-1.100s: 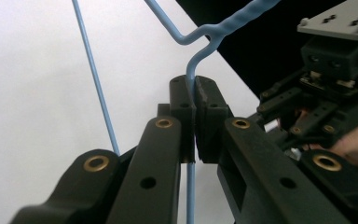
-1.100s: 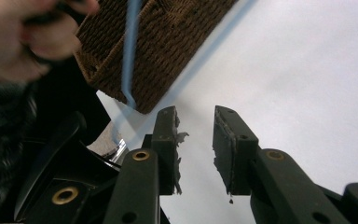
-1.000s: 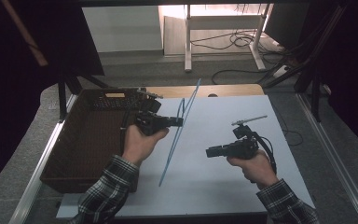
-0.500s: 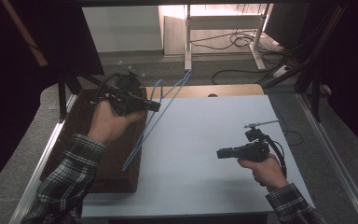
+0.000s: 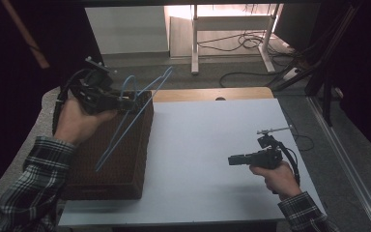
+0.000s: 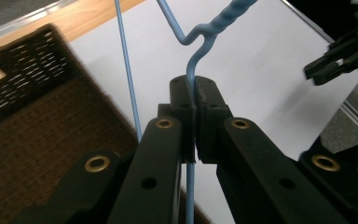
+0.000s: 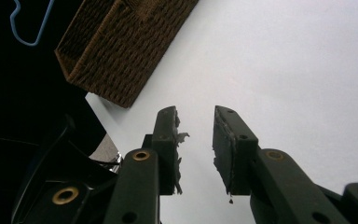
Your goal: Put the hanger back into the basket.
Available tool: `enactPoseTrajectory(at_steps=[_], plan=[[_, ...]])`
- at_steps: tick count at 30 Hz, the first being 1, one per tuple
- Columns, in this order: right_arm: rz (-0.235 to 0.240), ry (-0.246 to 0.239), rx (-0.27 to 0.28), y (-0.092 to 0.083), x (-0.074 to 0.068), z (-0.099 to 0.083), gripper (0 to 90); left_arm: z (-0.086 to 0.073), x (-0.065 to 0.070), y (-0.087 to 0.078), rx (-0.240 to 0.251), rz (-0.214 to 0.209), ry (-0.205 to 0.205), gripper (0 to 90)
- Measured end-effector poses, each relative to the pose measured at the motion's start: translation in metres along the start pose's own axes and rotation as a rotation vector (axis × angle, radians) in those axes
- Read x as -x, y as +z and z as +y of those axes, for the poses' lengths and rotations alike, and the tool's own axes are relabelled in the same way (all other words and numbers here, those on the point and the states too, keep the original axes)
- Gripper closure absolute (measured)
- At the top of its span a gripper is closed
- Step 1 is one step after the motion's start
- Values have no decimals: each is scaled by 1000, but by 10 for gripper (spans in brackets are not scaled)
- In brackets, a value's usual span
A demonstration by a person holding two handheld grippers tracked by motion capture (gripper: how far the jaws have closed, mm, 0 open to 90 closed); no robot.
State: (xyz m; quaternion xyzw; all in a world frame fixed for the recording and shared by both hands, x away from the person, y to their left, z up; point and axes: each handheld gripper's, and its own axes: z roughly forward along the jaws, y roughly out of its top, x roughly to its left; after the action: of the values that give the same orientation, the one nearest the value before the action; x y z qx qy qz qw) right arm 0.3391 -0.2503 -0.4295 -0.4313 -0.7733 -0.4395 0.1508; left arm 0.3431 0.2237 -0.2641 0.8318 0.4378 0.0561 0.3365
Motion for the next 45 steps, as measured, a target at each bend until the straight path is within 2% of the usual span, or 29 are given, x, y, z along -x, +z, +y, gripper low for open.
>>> enactPoseTrajectory(at_steps=[5, 7, 18, 21, 26, 33, 34, 35, 36, 37, 38, 41, 42, 43, 45], plan=[[-2, 10, -1, -1, 3, -2, 712, -20, -20, -6, -17, 34, -15, 886], [-2, 14, -1, -1, 4, -3, 713, -29, -27, -7, -21, 48, 2, 886], [-10, 23, -7, 1, 8, -4, 722, -80, -69, 2, -51, 62, 22, 886], [-12, 26, -11, 2, 9, -4, 723, -88, -79, 8, -58, 60, 29, 887], [-16, 29, -16, 4, 10, -6, 725, -95, -93, 22, -65, 39, 13, 886], [-21, 35, -17, 2, 13, -7, 726, -108, -113, 50, -63, -28, -17, 883], [-22, 35, -16, 2, 14, -8, 726, -110, -116, 53, -54, -27, -20, 881], [-23, 38, -18, 2, 14, -8, 725, -112, -118, 55, -49, -1, -23, 869], [-24, 39, -19, 2, 14, -8, 724, -114, -121, 56, -34, 38, -33, 826], [-24, 40, -19, 2, 15, -8, 722, -115, -124, 55, -17, 85, -41, 642], [-25, 39, -19, 1, 15, -9, 721, -116, -125, 53, -7, 105, -44, 510], [-28, 38, -15, 0, 17, -9, 719, -119, -125, 45, 13, 183, -55, 264], [-29, 37, -14, 0, 17, -9, 717, -119, -124, 43, 7, 209, -53, 205], [-29, 41, -15, 0, 17, -9, 716, -120, -123, 40, 5, 226, -52, 187], [-29, 39, -13, 0, 17, -9, 713, -120, -121, 36, 10, 257, -68, 87]])
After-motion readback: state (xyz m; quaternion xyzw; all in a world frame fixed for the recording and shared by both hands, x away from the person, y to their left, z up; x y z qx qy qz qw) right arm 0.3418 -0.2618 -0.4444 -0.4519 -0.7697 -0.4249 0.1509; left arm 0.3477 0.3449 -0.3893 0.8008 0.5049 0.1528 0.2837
